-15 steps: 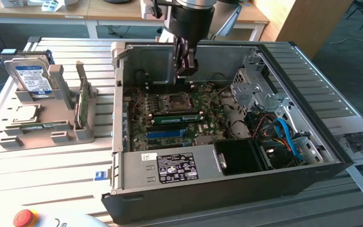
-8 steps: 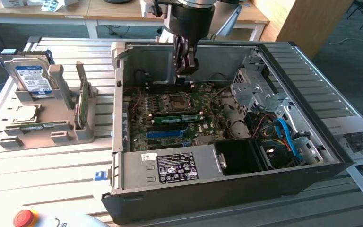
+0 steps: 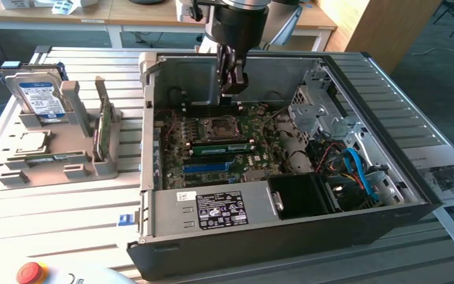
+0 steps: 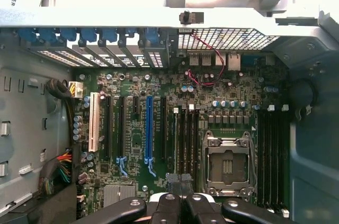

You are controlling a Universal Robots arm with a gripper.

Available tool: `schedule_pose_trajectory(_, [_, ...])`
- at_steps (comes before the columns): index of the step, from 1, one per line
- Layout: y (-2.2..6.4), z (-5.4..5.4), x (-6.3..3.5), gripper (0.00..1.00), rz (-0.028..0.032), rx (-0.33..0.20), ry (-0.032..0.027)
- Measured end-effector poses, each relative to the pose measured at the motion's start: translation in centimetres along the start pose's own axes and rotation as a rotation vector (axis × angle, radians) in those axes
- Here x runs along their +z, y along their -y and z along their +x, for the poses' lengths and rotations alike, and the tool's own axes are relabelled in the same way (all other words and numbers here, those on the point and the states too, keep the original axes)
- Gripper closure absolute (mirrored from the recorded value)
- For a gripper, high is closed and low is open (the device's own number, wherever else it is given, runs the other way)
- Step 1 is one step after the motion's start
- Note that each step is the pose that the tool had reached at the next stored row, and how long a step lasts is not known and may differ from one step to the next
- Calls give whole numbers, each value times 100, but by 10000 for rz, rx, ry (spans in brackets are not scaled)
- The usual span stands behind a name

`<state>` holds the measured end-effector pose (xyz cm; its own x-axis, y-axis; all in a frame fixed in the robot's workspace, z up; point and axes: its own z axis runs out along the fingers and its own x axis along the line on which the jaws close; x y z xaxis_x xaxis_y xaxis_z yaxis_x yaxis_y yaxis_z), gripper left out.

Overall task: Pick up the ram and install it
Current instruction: 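Press down the ram until it locks into place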

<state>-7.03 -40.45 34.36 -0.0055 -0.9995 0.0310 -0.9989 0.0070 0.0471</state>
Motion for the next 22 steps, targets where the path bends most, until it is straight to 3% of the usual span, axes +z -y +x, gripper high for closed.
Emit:
schedule_pose_trajectory(6, [0,0,0,90,-8,229,10])
schedule_pose_trajectory(22, [0,0,1,90,-76,2447,116])
